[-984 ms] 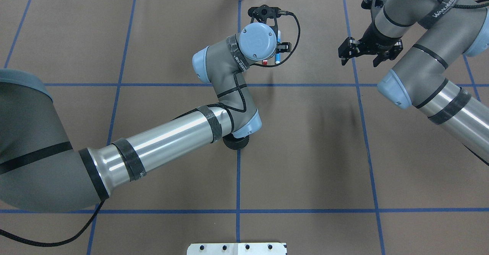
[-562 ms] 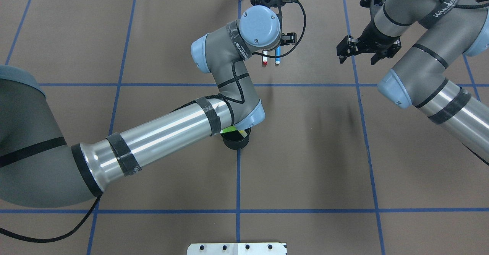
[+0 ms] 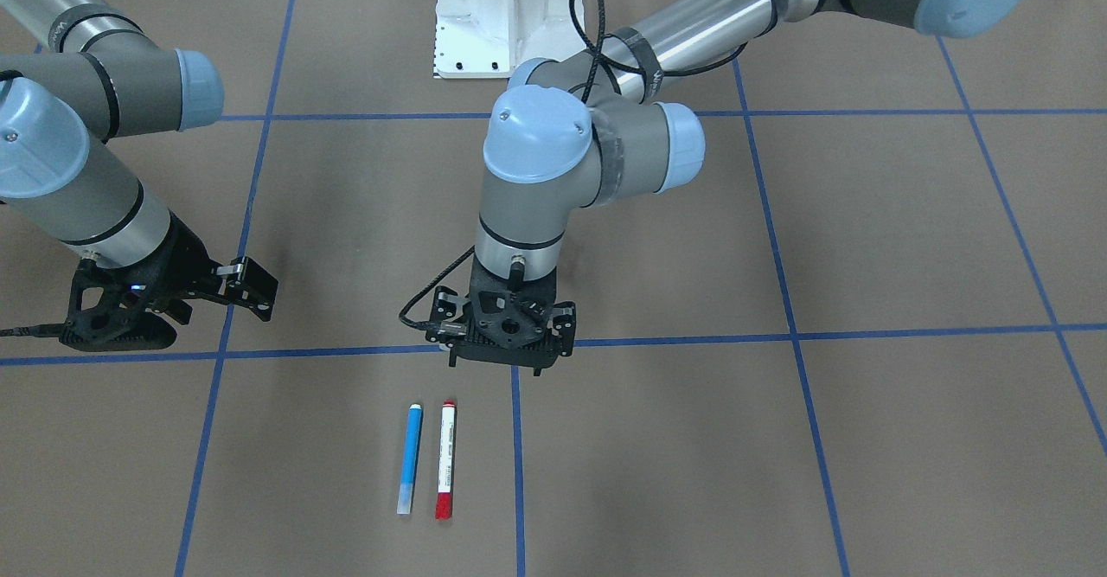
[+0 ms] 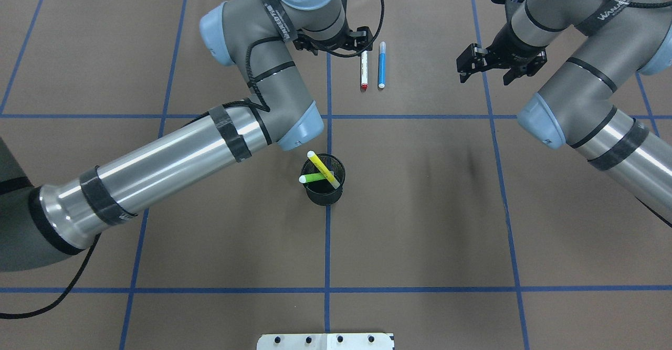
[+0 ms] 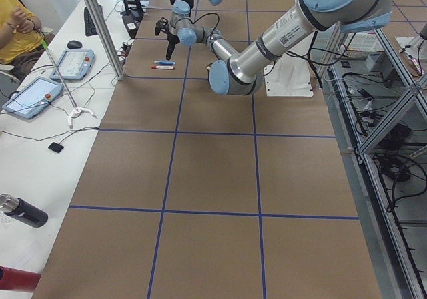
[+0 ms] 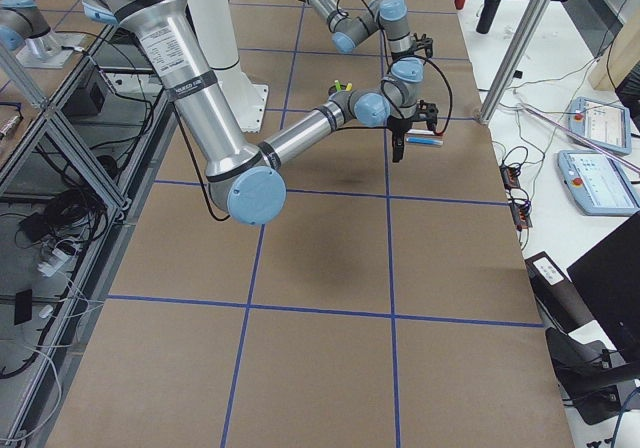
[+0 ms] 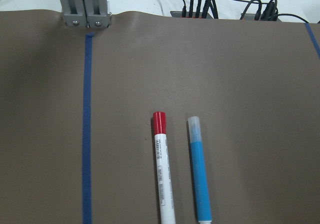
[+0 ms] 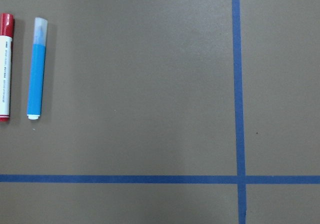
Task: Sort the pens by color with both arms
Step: 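Withdraw the left arm while the right gripper moves toward the cup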
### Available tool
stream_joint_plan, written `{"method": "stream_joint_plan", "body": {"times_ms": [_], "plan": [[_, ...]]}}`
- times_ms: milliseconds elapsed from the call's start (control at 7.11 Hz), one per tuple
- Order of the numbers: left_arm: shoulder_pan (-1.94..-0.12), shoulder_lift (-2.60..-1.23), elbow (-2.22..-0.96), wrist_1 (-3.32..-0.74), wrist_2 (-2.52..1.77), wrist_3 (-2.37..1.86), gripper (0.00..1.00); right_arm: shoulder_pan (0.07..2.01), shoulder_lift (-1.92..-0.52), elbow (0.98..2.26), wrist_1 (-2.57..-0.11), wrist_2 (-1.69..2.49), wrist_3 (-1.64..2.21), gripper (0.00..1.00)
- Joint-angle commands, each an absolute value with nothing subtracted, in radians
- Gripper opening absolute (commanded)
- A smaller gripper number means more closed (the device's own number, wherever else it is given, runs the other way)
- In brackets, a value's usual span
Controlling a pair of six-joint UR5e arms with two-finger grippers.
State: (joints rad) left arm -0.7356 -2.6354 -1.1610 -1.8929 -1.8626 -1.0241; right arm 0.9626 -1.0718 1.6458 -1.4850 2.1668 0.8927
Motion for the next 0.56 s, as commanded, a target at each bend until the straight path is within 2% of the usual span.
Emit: {"method": "stream_joint_plan", "body": {"times_ms": [0,281,422], "plan": [[-0.811,-2.471,-1.413,-1.729,-2.015,-0.909,0.99,0.916,-1.066,1.728,-1.485,2.166,1.050,0.99],[-0.874,-2.314,-1.607,-1.614,-2.104,-0.757,0.98,0.846,-0.991,1.749,-1.497,2.131,1.251,0.98],[-0.902,-2.253,-1.665,-1.591,-2.132,-0.683,0.98,0.797,-0.962,1.753,-1.506,2.078,1.328,0.98]]}}
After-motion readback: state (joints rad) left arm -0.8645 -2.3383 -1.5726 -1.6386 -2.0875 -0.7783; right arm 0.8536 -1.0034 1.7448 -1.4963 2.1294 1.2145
